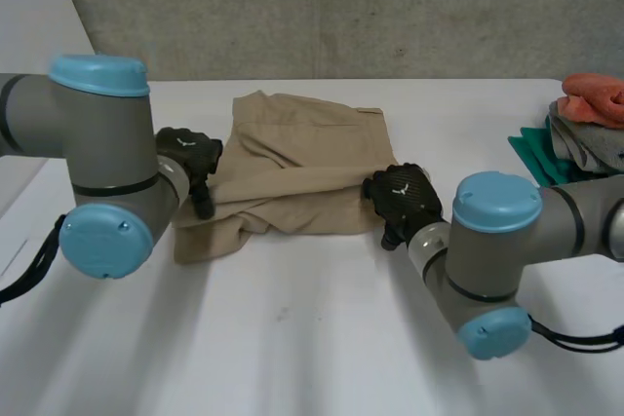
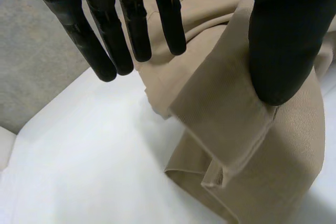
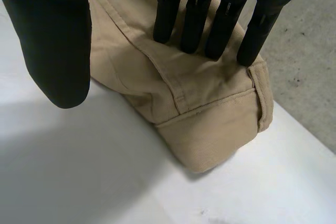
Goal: Fold the laundry.
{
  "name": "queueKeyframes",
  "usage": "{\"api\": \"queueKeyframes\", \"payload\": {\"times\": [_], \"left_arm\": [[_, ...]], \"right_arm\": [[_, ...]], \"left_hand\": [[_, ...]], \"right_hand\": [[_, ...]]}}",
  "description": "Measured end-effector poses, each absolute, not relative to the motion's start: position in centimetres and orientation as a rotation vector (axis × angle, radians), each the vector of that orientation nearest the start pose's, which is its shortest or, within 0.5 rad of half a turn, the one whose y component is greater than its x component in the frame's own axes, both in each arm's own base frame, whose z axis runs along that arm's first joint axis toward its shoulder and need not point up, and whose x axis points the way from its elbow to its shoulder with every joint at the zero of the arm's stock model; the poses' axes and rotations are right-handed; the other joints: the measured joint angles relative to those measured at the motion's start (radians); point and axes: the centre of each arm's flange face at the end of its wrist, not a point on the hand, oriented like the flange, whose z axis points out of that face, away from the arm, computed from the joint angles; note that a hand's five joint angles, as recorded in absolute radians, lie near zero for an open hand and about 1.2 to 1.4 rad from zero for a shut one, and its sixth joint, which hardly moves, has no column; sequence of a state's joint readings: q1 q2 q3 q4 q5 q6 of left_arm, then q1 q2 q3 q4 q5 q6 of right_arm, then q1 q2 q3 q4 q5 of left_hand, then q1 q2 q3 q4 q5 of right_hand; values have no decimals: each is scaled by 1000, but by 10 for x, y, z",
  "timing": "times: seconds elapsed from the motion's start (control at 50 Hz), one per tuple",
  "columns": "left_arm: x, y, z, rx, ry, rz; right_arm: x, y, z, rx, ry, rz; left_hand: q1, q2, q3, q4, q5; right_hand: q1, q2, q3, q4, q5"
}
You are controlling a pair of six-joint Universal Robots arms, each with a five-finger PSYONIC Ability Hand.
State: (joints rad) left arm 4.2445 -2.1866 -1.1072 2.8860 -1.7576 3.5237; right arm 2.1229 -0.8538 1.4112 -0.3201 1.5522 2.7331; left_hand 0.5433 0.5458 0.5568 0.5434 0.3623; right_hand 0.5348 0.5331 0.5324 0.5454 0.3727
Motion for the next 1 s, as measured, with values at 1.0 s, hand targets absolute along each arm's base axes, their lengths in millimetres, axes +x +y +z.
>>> {"api": "queueKeyframes", "payload": {"times": [1.0], "left_arm": [[-279, -327, 162, 1060, 2200, -1662]], "right_arm": [[331, -287, 146, -1140, 2118, -1664]], "left_hand": [[-97, -97, -110, -95, -85]], "right_hand": [[577, 649, 659, 654, 626]]}}
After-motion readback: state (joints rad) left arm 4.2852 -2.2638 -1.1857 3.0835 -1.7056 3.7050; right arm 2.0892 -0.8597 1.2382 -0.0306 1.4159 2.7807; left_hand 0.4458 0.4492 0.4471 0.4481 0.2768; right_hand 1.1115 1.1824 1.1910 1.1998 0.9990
